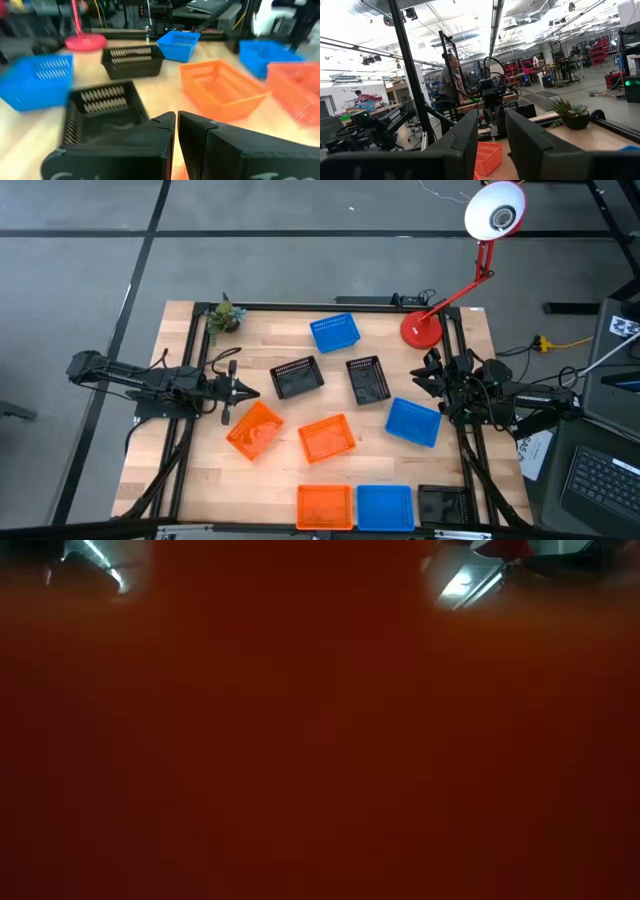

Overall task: Stack baskets by color
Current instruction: Stack the middle blue bin on the bottom blue bin

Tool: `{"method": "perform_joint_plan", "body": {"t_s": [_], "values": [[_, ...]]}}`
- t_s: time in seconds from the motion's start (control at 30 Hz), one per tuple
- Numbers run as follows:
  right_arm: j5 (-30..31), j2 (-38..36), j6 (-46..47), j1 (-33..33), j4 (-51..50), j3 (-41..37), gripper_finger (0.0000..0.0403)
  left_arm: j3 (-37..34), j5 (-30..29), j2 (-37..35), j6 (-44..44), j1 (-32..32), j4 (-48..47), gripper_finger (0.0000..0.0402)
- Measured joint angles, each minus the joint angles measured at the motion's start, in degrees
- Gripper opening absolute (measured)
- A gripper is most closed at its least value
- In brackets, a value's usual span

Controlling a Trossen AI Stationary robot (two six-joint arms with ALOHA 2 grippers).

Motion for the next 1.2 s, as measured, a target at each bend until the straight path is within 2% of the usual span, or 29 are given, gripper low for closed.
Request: {"method": "perform_joint_plan", "body": {"t_s": [0.13,0.37,0.5,0.6,0.7,0.77,0.87,0.97,1.03,1.13,1.2], "values": [[0.0,0.0,0.02,0.0,-0.02,-0.02,0.0102,0.02,-0.22,0.01,11.42,0.0,0.0,0.0014],[0.0,0.0,0.33,0.0,0.07,0.0,0.0102,0.0,-1.22,0.01,20.38,0.0,0.13,0.0014],[0.49,0.0,0.76,0.0,1.41,0.0,0.0102,0.0,-1.18,-0.01,22.5,0.0,0.29,0.0014],[-0.03,0.0,3.32,0.02,2.74,0.0,0.0102,0.0,2.08,-0.01,20.94,0.02,2.54,0.0014],[-1.43,0.0,3.21,0.02,4.46,0.0,0.0102,0.0,8.34,0.01,14.49,0.0,3.8,0.0014],[-1.33,0.0,1.97,0.02,5.16,0.0,0.0102,0.0,10.29,0.01,10.3,0.0,6.54,0.0014],[2.86,0.02,0.18,0.02,8.27,0.0,0.0102,0.0,12.22,-0.01,5.0,0.0,9.82,0.0014],[6.33,0.02,0.16,0.02,12.41,0.06,0.0102,0.0,11.41,0.01,4.32,0.0,14.46,0.0014],[4.69,0.02,0.18,0.02,11.58,1.22,0.0102,0.0,10.41,-0.05,4.14,0.02,18.27,0.0014],[-1.73,0.35,1.72,0.02,4.35,5.89,0.0102,0.0,10.19,0.01,6.01,0.0,21.73,0.0014],[-2.6,1.23,3.09,0.01,-4.11,11.0,0.0102,0.0,7.57,0.0,12.0,0.0,25.05,0.0014]]}}
